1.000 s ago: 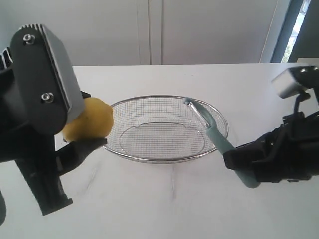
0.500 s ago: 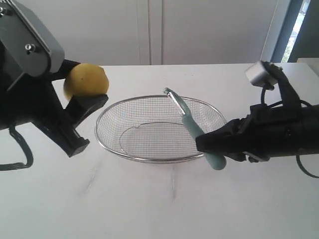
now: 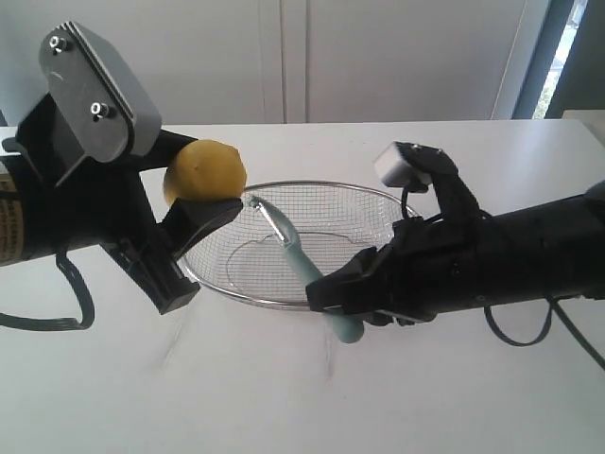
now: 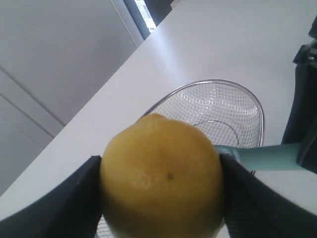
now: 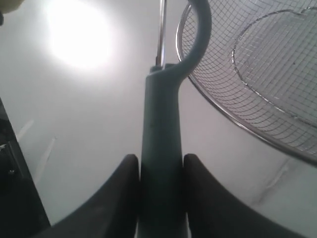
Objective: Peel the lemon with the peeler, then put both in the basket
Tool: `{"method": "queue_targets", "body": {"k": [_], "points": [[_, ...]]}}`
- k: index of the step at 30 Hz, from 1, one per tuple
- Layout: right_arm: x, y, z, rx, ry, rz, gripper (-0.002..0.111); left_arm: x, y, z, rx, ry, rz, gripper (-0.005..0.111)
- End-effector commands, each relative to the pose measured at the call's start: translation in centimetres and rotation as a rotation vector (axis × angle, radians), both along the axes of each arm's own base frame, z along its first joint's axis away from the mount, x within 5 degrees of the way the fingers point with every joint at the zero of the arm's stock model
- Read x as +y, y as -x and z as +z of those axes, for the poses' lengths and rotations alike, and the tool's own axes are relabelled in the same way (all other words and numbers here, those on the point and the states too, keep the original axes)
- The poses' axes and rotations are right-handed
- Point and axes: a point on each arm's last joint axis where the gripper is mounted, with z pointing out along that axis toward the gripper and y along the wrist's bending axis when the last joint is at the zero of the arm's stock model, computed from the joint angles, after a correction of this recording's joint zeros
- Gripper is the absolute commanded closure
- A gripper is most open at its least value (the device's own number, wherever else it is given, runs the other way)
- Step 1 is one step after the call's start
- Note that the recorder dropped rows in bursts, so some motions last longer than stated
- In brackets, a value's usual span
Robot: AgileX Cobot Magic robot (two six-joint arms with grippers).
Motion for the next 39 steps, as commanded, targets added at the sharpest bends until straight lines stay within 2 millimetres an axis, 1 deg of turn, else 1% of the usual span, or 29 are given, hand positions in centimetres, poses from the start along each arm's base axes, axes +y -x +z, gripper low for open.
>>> {"method": "queue_targets", "body": {"k": [1, 4, 8, 24, 30, 39], "points": [[1.0, -0.1, 0.1, 0.055, -0.074, -0.036, 0.108, 0.0, 0.1, 0.1, -0.007, 0.003, -0.011, 0.107], [1.6, -0.1, 0.0, 0.116, -0.132, -0.055, 0.108, 0.0, 0.1, 0.0, -0.005, 0.002, -0.011, 0.107], [2.1, -0.1, 0.1, 0.147, -0.18, -0.071, 0.108, 0.0, 0.1, 0.0, -0.005, 0.002, -0.011, 0.107], [2.2, -0.2, 0.3, 0.154, -0.209, -0.092, 0.108, 0.4, -0.2, -0.2, 0.002, -0.023, 0.039, 0.107], [2.4, 0.2, 0.6, 0.159, -0.24, -0.034, 0.108, 0.4, -0.2, -0.2, 0.004, -0.021, 0.04, 0.107], [2.6, 0.3, 1.0, 0.146, -0.281, -0.015, 0.108, 0.5, -0.3, -0.2, 0.005, -0.029, 0.054, 0.107]]}}
